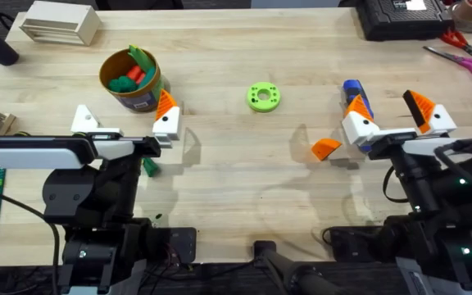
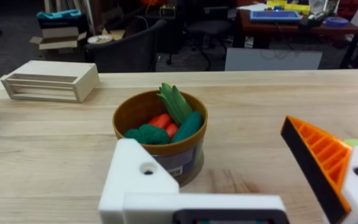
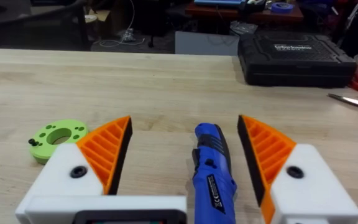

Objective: Pick up the gripper from the table and insert it into the empty holder that is missing its gripper. Then pick up a screw, insert it into the mounting hole, and use the screwdriver to tighten it. Finally, clean up the table by picking up the vegetable and placing it into the bucket.

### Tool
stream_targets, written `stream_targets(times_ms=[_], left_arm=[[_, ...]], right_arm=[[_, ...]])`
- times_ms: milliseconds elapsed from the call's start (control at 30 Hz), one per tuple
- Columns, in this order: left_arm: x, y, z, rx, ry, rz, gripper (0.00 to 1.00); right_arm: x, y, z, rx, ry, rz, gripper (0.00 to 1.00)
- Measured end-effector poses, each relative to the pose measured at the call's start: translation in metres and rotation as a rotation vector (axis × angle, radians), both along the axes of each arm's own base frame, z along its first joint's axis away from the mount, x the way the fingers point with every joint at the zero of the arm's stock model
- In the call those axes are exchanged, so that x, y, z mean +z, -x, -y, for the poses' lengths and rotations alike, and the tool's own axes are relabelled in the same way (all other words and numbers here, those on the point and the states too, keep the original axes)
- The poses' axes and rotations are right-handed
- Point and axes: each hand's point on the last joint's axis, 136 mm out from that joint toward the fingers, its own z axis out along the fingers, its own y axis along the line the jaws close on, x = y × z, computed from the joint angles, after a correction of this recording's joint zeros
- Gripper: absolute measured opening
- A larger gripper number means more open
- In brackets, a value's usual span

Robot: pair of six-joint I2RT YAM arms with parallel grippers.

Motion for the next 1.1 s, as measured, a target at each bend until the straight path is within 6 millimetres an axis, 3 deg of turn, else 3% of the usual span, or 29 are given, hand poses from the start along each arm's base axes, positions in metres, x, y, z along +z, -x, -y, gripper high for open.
stream_targets(times_ms=[333,433,567,667,700,833,1000,1033,1067,1100], left_arm=[[0.0,0.002,-0.003,0.019,0.0,-0.031,0.987],[0.021,0.011,-0.003,0.019,-0.001,-0.075,0.987],[0.066,0.029,-0.003,0.02,0.006,-0.164,0.987],[0.083,0.042,-0.003,0.019,0.006,-0.314,0.987],[0.092,0.046,-0.003,0.017,0.005,-0.452,0.987],[0.104,0.038,-0.003,0.017,0.004,-0.505,0.987],[0.086,0.042,-0.002,0.014,0.004,-0.607,0.987],[0.085,0.042,-0.002,0.014,0.004,-0.613,0.978],[0.085,0.042,-0.002,0.015,0.01,-0.613,0.873],[0.085,0.042,-0.002,0.016,0.01,-0.613,0.703]], right_arm=[[-0.002,0.002,0.005,-0.034,-0.016,-0.037,0.989],[-0.002,0.012,0.007,-0.046,-0.035,-0.136,0.989],[0.027,0.029,0.007,-0.053,-0.044,-0.246,0.99],[0.064,0.039,0.008,-0.057,-0.046,-0.294,0.99],[0.089,0.043,0.008,-0.059,-0.045,-0.339,0.99],[0.102,0.041,0.008,-0.059,-0.045,-0.349,0.988],[0.097,0.043,0.008,-0.06,-0.045,-0.372,0.989],[0.097,0.043,0.008,-0.06,-0.044,-0.372,0.989],[0.097,0.043,0.008,-0.06,-0.044,-0.372,0.989],[0.097,0.043,0.008,-0.06,-0.044,-0.372,0.989]])
